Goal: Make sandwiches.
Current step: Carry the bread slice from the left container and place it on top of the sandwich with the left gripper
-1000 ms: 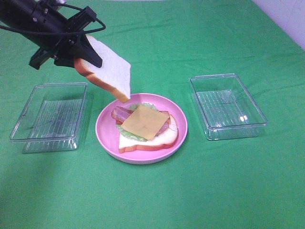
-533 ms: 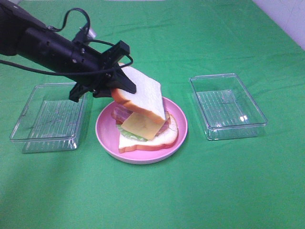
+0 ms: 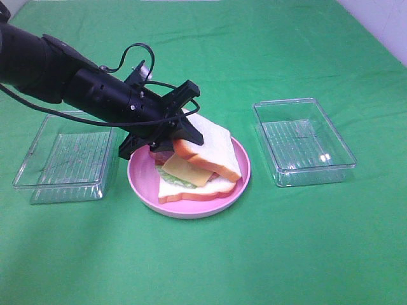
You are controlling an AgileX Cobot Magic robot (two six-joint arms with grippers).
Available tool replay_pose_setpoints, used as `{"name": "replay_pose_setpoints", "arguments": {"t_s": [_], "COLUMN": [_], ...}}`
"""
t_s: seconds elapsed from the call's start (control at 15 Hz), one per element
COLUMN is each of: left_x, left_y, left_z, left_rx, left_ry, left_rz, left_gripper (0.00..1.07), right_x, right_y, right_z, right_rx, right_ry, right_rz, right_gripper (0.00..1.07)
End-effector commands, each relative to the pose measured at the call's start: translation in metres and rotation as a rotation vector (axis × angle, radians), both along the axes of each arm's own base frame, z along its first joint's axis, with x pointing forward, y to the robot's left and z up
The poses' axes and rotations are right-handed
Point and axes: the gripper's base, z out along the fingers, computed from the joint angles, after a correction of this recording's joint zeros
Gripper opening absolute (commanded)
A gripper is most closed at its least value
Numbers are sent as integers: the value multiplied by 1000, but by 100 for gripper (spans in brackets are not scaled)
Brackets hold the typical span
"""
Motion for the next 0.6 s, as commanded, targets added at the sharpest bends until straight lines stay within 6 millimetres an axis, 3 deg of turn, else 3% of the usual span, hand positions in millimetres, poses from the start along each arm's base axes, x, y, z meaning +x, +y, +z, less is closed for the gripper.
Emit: {"name": "replay_pose_setpoints", "arguments": {"t_s": [0.07,0.27,0.47,0.6], "left_x": [-5,-7,-9,-11], "left_y": [-4,-3,-3,-2], "left_z": [-4,-6,-6,-5], "left_rx": [-8,22,19,13], "left_ry": [24,37,50,60], "left_rz": [-35,-65,-82,-113], "left_gripper": [0,0,43,66], "right_x": [-1,-1,-1,-1], "right_y": [0,0,0,0], "right_z": [0,0,0,0], "right_rx": [5,5,5,5], "right_ry": [-17,-17,-17,-17], "right_rz": [3,3,3,3], "right_gripper": [76,76,76,76]}}
